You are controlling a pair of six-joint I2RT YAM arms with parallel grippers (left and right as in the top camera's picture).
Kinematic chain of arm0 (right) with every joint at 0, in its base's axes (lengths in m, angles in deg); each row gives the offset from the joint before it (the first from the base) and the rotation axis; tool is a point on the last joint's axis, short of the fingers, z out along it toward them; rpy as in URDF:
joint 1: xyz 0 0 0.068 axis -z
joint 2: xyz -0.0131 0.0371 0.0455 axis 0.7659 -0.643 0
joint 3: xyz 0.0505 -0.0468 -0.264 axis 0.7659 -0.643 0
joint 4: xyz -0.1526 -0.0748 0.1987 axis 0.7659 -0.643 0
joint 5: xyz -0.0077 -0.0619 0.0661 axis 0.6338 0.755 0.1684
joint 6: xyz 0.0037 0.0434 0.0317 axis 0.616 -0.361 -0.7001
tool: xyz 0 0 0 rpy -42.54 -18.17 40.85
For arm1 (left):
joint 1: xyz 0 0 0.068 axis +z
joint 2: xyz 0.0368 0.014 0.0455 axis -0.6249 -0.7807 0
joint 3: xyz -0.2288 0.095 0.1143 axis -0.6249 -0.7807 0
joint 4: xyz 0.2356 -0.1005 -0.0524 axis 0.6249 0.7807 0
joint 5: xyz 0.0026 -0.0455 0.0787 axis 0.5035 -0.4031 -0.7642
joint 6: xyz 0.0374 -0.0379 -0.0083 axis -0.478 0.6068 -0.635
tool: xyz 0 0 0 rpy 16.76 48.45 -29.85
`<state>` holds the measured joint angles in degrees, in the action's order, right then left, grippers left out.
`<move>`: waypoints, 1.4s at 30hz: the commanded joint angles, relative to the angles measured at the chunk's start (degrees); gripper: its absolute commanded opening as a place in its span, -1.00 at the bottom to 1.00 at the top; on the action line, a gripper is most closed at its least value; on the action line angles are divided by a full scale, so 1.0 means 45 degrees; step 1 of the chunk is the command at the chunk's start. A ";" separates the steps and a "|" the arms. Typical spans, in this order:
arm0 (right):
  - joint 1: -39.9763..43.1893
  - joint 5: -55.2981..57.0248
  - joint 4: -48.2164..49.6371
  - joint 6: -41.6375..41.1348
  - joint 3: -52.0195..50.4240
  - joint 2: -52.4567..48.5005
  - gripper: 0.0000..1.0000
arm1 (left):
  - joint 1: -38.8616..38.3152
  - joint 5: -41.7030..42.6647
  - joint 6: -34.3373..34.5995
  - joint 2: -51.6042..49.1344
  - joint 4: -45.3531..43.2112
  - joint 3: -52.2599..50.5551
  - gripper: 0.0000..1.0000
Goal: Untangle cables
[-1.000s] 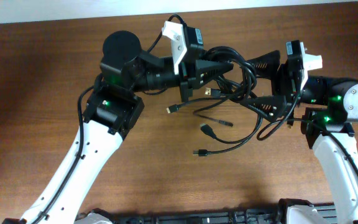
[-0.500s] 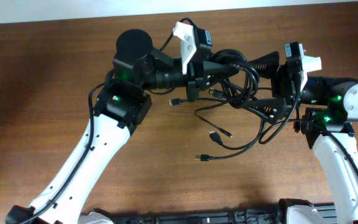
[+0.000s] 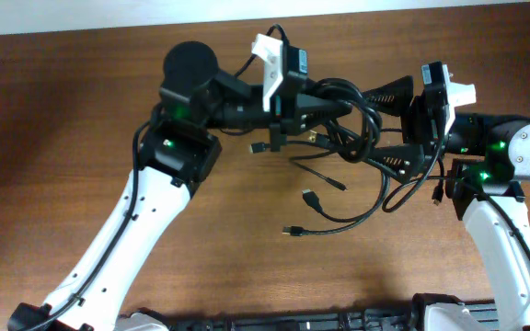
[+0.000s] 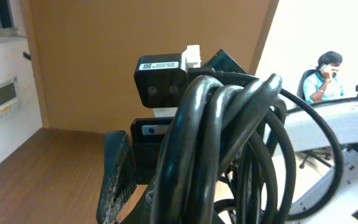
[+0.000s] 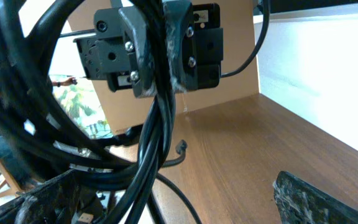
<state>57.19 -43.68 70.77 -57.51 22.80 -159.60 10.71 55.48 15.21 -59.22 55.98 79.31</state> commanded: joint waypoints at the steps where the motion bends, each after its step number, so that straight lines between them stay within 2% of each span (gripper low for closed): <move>1: 0.0005 -0.0019 0.0049 -0.0034 0.0112 0.0185 0.93 | 0.0544 0.1069 0.0180 0.0000 -0.0238 0.0121 -1.00; 14: 0.0000 0.0219 0.0049 -0.0034 0.0112 0.0185 0.93 | 0.0010 0.1200 0.0447 -0.0010 -0.0165 0.0121 -1.00; 18: -0.0010 0.0155 0.0049 -0.0034 0.0112 0.0185 1.00 | -0.0267 0.0185 0.0447 -0.0112 -0.0160 0.0121 -1.00; 29: -0.0010 0.0015 0.0049 -0.0034 0.0112 0.0185 1.00 | -0.0534 -0.1860 0.0452 -0.0588 -0.0121 0.0121 -1.00; 42: -0.0010 0.0063 0.0049 -0.0034 0.0112 0.0185 1.00 | -0.0588 -0.2589 0.0447 -0.0593 0.0393 0.0121 -1.00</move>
<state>57.21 -41.69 70.55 -57.49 22.80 -159.62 7.91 49.64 17.53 -61.19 56.22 79.31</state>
